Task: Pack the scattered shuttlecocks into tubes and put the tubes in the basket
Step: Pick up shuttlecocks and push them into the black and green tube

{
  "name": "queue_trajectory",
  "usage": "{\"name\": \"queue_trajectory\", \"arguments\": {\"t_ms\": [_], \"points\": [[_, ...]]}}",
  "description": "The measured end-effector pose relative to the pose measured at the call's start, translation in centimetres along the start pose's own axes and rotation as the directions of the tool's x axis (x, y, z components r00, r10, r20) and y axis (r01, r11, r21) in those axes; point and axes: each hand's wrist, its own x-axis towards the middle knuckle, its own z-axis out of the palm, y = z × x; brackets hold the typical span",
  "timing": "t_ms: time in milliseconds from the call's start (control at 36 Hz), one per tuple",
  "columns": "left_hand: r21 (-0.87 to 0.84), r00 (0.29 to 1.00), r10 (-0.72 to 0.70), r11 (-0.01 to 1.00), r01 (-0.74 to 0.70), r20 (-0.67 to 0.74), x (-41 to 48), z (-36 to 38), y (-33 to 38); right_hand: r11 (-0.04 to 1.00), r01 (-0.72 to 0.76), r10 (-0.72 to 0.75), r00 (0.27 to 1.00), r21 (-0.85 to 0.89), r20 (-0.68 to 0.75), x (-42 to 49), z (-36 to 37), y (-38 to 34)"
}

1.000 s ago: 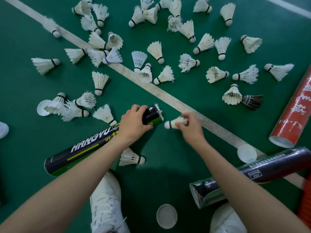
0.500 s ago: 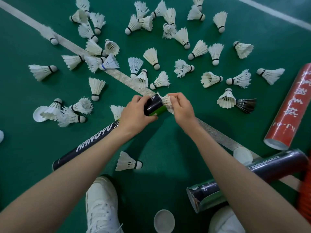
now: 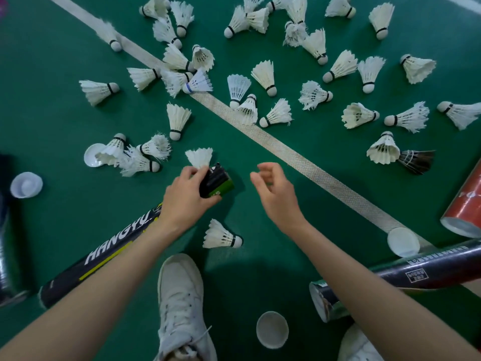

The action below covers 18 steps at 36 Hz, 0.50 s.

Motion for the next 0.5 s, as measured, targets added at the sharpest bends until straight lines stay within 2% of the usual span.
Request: {"name": "queue_trajectory", "arguments": {"t_ms": [56,139,250,333,417,500], "points": [[-0.002,0.999,-0.050,0.999,0.050,0.008,-0.8,0.0,-2.0,0.982,0.099,-0.072,0.984,-0.162,0.165,-1.1,0.9,1.3],[-0.018,0.994,-0.105,0.994,0.106,0.014,-2.0,0.1,-4.2,0.878,0.357,-0.229,0.898,-0.318,0.377,-2.6,2.5,2.7],[-0.019,0.990,-0.140,0.990,0.141,0.028,-3.1,0.7,-6.0,0.687,0.661,-0.369,0.675,-0.302,0.638,-3.4,4.1,4.0],[-0.027,0.989,-0.144,0.989,0.145,0.033,-3.2,1.1,-6.2,0.575,0.750,-0.287,0.558,-0.326,0.779,-3.3,4.8,4.8],[-0.054,0.990,-0.135,0.989,0.137,0.036,-2.7,1.4,-5.7,0.511,0.761,-0.205,0.559,-0.400,0.803,-3.1,5.0,5.1],[-0.071,0.991,-0.127,0.989,0.129,0.030,-2.3,1.6,-5.2,0.577,0.666,-0.148,0.654,-0.473,0.742,-2.8,5.1,4.9]]}}
